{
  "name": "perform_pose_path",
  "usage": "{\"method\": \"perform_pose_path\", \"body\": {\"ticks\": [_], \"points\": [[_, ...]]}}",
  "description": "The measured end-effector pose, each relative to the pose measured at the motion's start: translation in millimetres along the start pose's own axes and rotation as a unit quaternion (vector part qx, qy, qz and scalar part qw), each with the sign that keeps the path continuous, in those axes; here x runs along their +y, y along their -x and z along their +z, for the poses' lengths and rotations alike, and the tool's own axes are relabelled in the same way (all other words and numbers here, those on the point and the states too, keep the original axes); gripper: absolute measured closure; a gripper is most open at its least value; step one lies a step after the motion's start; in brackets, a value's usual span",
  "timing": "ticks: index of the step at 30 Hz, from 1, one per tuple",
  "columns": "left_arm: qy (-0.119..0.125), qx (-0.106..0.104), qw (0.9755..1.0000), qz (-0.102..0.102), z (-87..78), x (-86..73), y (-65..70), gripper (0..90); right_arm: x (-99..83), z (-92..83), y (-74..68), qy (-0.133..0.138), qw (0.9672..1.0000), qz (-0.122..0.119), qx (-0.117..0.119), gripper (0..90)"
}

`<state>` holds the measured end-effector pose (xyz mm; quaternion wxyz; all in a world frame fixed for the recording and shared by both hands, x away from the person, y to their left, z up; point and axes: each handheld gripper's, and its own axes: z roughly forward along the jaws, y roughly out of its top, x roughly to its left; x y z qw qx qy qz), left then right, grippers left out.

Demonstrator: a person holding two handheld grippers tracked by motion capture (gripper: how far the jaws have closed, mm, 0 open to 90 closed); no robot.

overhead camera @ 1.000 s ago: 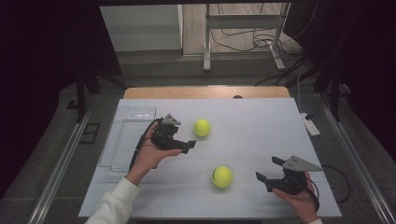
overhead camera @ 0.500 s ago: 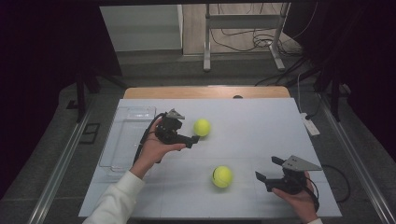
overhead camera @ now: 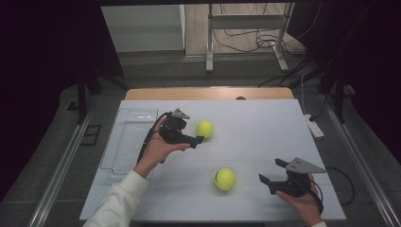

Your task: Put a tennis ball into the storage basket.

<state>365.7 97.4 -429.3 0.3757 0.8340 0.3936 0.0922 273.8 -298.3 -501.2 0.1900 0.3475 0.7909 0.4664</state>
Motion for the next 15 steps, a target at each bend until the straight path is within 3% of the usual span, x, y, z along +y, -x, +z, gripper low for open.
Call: {"method": "perform_pose_path", "body": {"ticks": [15], "points": [[-0.014,0.003,0.9999,0.0,13.3,10.3,-4.6,10.3,-0.6,-0.4,0.1,-0.002,1.0,0.0,-0.002,11.5]]}}
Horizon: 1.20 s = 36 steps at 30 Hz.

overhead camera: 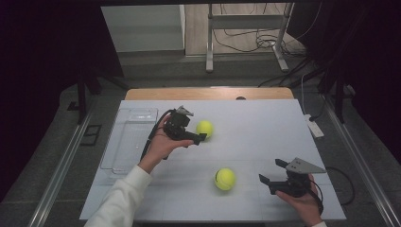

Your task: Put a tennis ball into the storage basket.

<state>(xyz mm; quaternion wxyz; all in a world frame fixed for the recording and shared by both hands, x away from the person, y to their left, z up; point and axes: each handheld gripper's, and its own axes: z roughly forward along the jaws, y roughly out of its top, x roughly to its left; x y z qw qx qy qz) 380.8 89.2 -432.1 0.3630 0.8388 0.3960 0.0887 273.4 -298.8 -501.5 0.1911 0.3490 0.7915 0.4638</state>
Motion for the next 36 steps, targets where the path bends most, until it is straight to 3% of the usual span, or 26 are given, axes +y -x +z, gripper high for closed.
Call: {"method": "perform_pose_path", "body": {"ticks": [36], "points": [[-0.035,-0.003,0.9993,-0.014,35.2,17.6,-15.6,10.4,-1.4,-0.1,1.2,-0.002,1.0,0.003,0.0,11.6]]}}
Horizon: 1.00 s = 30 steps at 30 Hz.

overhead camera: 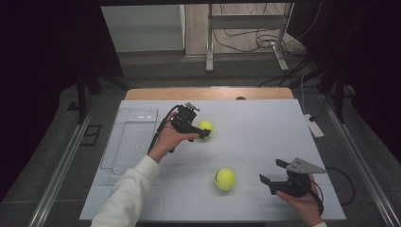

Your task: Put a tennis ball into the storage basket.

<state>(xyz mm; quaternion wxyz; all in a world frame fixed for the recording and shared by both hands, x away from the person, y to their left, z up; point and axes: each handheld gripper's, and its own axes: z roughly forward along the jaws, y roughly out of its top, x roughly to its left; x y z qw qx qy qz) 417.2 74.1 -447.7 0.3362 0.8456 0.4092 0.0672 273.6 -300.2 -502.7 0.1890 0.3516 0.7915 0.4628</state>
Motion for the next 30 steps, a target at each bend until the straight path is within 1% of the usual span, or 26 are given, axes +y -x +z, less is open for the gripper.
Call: {"method": "perform_pose_path", "body": {"ticks": [19,22,25,30], "points": [[-0.011,-0.001,0.9999,-0.009,16.7,11.1,-4.6,10.4,0.2,-0.7,0.2,0.0,1.0,0.0,-0.002,11.5],[-0.011,0.001,0.9999,-0.011,17.7,12.1,-5.5,10.4,0.1,-0.6,0.3,0.001,1.0,0.001,-0.001,11.5],[-0.017,0.004,0.9998,-0.009,20.0,14.0,-7.1,10.3,0.1,-0.7,0.2,0.001,1.0,0.001,-0.002,11.5],[-0.02,0.005,0.9997,-0.011,24.0,15.8,-8.7,10.3,0.1,-0.8,0.3,0.0,1.0,0.0,-0.002,11.6]]}}
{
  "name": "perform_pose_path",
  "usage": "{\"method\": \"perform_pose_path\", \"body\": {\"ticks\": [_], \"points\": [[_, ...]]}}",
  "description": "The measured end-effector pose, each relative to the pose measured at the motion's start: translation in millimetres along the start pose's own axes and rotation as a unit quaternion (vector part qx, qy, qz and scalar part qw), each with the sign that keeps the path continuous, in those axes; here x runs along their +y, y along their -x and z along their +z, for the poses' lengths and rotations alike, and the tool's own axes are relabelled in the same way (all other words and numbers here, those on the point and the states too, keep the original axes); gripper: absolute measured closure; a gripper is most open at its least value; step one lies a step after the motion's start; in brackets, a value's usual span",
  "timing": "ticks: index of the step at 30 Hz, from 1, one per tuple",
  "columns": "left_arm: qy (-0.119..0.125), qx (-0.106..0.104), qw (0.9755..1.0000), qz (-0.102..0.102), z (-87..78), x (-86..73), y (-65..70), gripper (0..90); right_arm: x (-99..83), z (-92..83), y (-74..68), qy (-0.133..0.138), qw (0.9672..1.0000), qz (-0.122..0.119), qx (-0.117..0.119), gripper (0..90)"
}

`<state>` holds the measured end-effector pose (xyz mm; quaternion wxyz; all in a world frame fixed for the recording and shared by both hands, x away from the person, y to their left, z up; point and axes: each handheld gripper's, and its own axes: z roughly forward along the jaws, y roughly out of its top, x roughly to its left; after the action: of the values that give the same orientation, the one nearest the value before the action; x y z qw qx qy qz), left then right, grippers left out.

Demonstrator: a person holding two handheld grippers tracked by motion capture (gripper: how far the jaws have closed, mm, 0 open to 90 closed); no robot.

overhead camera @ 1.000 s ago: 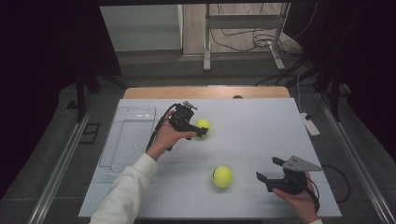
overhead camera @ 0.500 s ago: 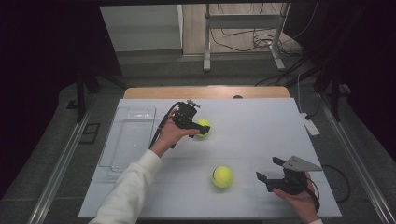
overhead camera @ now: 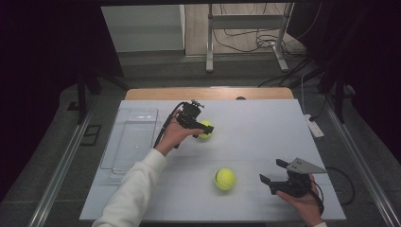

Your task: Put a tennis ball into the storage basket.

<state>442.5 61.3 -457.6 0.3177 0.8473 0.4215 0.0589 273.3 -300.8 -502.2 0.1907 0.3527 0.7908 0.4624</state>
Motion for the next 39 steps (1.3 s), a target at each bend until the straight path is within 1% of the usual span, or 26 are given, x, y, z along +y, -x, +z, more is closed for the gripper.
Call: {"method": "perform_pose_path", "body": {"ticks": [18,30,32,35,39], "points": [[-0.013,0.004,0.9999,-0.011,17.4,1.0,-9.7,10.0,-0.4,0.0,0.3,-0.001,1.0,-0.001,0.0,11.6],[-0.02,0.006,0.9997,-0.014,24.7,0.3,-12.5,9.7,-0.4,-0.4,0.8,-0.001,1.0,-0.001,-0.002,11.6],[-0.021,0.005,0.9996,-0.018,27.3,-0.1,-12.9,9.7,-0.5,-0.6,1.2,-0.001,1.0,0.0,-0.002,11.6],[-0.025,0.005,0.9995,-0.017,30.2,-0.5,-13.8,9.7,-0.8,-0.4,1.6,-0.002,1.0,-0.001,-0.002,11.6],[-0.029,0.006,0.9993,-0.021,34.8,-1.1,-13.8,9.6,-0.9,-0.3,1.4,-0.002,1.0,-0.002,-0.001,11.6]]}}
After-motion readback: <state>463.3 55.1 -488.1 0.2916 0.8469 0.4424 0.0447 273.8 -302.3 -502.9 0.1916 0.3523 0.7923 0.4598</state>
